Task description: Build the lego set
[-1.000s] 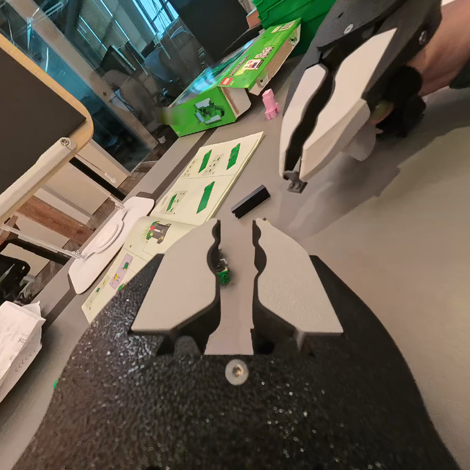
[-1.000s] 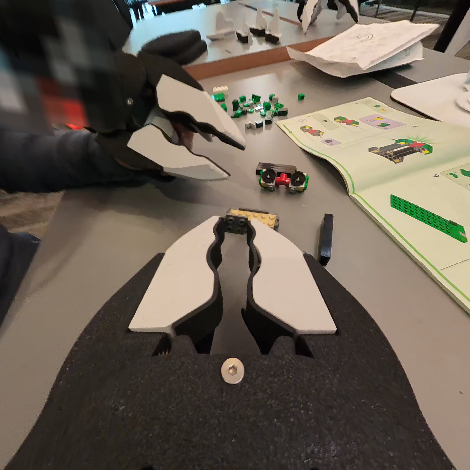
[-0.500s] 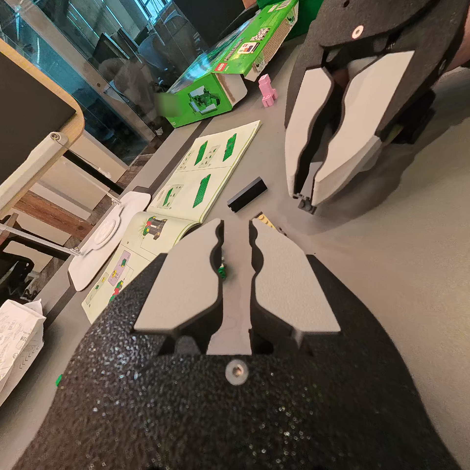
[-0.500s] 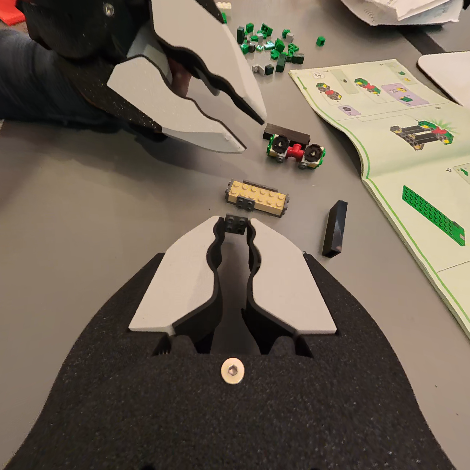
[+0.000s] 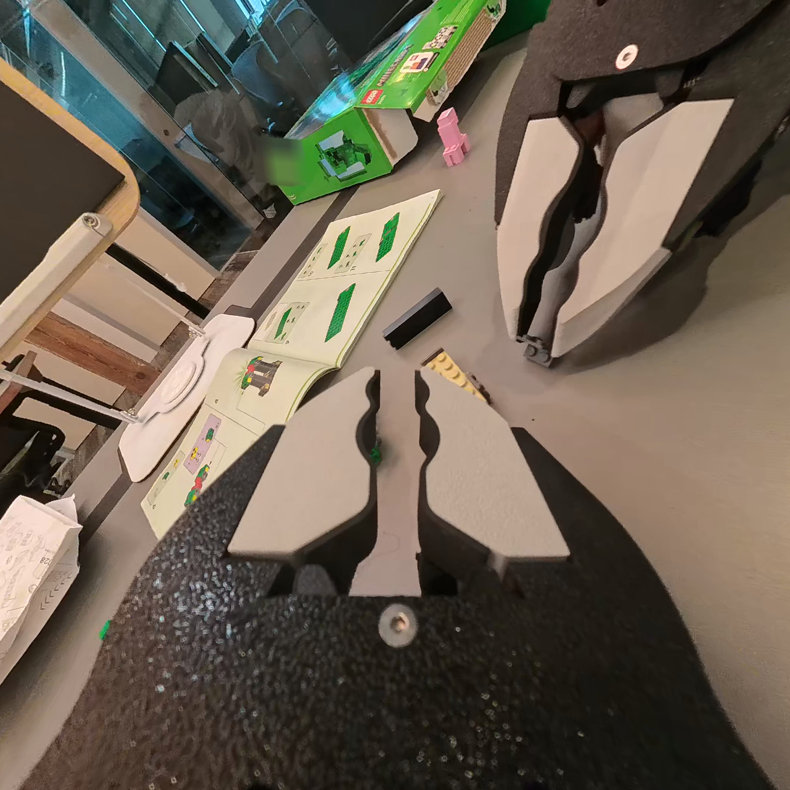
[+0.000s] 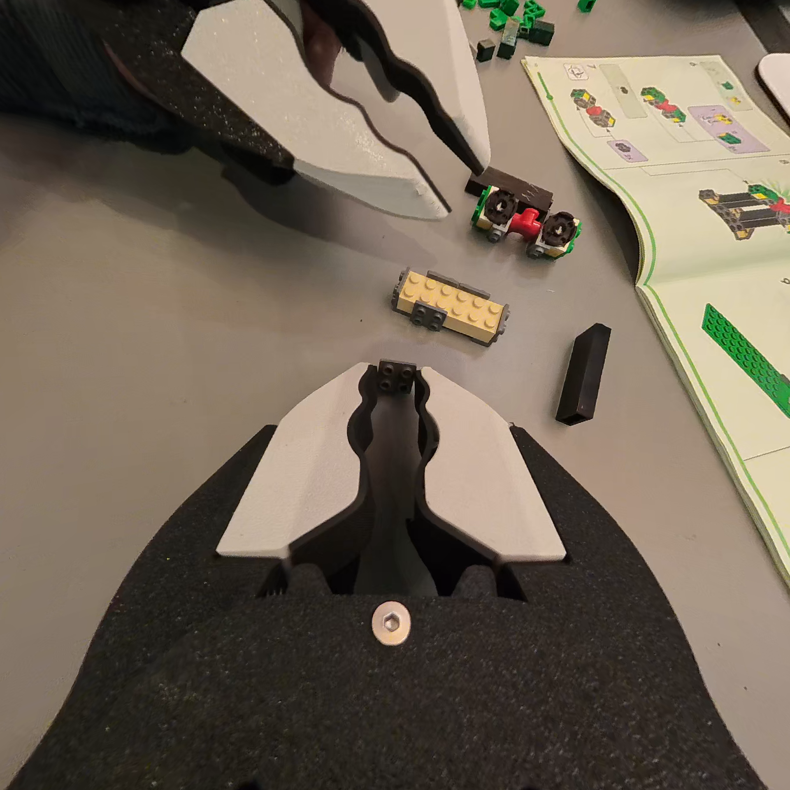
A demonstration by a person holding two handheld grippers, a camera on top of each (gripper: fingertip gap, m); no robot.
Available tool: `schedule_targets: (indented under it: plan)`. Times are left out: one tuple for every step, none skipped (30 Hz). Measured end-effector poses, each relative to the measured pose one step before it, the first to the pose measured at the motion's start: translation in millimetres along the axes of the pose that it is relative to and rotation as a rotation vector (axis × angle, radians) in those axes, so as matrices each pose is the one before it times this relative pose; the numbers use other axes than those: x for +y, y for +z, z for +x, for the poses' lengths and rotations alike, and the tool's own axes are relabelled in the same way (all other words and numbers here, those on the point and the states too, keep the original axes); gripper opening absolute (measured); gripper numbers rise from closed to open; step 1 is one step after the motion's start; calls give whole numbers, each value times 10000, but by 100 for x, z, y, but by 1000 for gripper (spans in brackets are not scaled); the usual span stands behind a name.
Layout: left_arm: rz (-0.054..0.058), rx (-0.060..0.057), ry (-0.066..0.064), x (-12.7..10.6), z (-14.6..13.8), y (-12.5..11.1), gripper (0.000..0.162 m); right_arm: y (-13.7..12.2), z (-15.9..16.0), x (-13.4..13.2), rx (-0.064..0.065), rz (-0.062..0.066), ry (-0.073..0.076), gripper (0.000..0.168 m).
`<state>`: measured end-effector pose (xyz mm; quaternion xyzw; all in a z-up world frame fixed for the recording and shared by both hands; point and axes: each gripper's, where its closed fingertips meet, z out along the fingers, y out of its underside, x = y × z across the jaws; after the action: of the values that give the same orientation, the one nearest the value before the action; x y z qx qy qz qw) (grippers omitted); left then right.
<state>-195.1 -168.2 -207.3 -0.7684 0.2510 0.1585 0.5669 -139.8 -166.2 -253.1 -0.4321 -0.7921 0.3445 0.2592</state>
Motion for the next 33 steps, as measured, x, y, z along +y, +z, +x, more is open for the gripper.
schedule_targets:
  plan:
    - [-19, -2, -91, 78, -83, 0, 15, -37, 5, 41, -18, -5, 19, 16]
    - [-8, -1, -98, 66, -75, -2, 15, -37, 10, 58, -13, -13, 18, 16]
    - [3, 3, -101, 33, -80, 0, 15, -47, 36, 99, -5, -37, 27, 16]
    - [15, 5, -97, 16, -67, -10, 15, -32, 22, 126, -14, -53, 42, 16]
    - [14, 2, -88, 15, -53, -17, 15, -31, 0, 60, -44, -12, 59, 16]
    - [8, 11, -73, 9, -38, -11, 15, -34, -11, 49, -41, -15, 56, 16]
    - [3, 14, -61, 24, -28, 2, 14, -37, -19, 43, -39, -9, 33, 16]
    - [0, 9, -49, 14, -27, 10, 14, -28, -29, 48, -41, -10, 31, 16]
    - [-1, 6, -33, 18, -16, -6, 14, -34, -7, 42, -38, -10, 38, 16]
    - [-5, 7, -24, 24, -11, 4, 14, -16, -1, 38, -31, -8, 36, 16]
    - [-7, 11, -22, 13, -3, 0, 14, -22, -6, 27, -26, -7, 21, 16]
    - [0, 10, -17, -1, 1, 6, 14, -30, -5, 26, -13, 1, -1, 16]
    - [6, 9, -13, 5, 5, -6, 14, -32, -2, 25, -10, 3, -19, 16]
    - [3, 13, -13, -7, 12, -2, 14, -26, -24, 15, -11, 6, -34, 16]
    - [-3, 15, -13, 11, 9, 7, 14, -35, -24, 6, -4, 8, -38, 16]
    - [-7, 12, -11, 24, 9, 7, 14, -24, -5, 14, -1, 5, -23, 16]
    - [-7, 17, -6, 18, 18, 16, 14, -21, -10, 15, -11, 4, -16, 16]
    - [-9, 19, -2, 9, 24, 3, 14, -20, 0, 18, -8, 0, -4, 16]
    - [-7, 13, 1, 15, 19, 8, 14, -20, 5, 21, -8, -3, 9, 16]
    - [-4, 10, 2, -8, 15, -6, 14, -12, -3, 11, -3, -2, 3, 16]
    - [-3, 12, -2, -9, 21, -5, 14, 2, -5, -6, 7, 3, -12, 16]
    - [-4, 13, -6, -11, 23, 4, 14, 3, 1, -7, 8, 3, -17, 16]
    - [-7, 12, -5, 9, 19, -5, 14, -9, -5, -13, 7, 6, -17, 16]
    - [-3, 23, -10, -16, 26, 1, 14, -2, -12, -8, 16, 7, -23, 16]
    - [10, 53, -31, -25, 73, 0, 15, -4, -9, -19, 6, 8, -25, 18]
    - [11, 91, -61, -22, 122, 18, 15, -5, -22, -20, -7, 12, -19, 20]
    - [-5, 122, -83, 14, 149, 35, 16, -1, -46, -7, -24, 8, -18, 24]
    - [-16, 142, -86, 29, 175, 57, 18, -9, -27, -35, -13, 20, -11, 25]
    - [-6, 171, -69, 5, 217, 65, 21, -37, -12, -54, -12, 47, -1, 27]
    - [17, 180, -46, -26, 250, 37, 24, -66, -20, -106, -18, 81, 6, 28]
    - [24, 117, -38, -56, 178, 20, 25, -92, 21, -155, -5, 126, 14, 30]
    - [20, 69, -35, -65, 108, 1, 26, -123, 29, -244, 7, 187, 19, 31]
    - [3, 76, -48, -34, 116, 9, 27, -155, 44, -306, 8, 228, 31, 32]
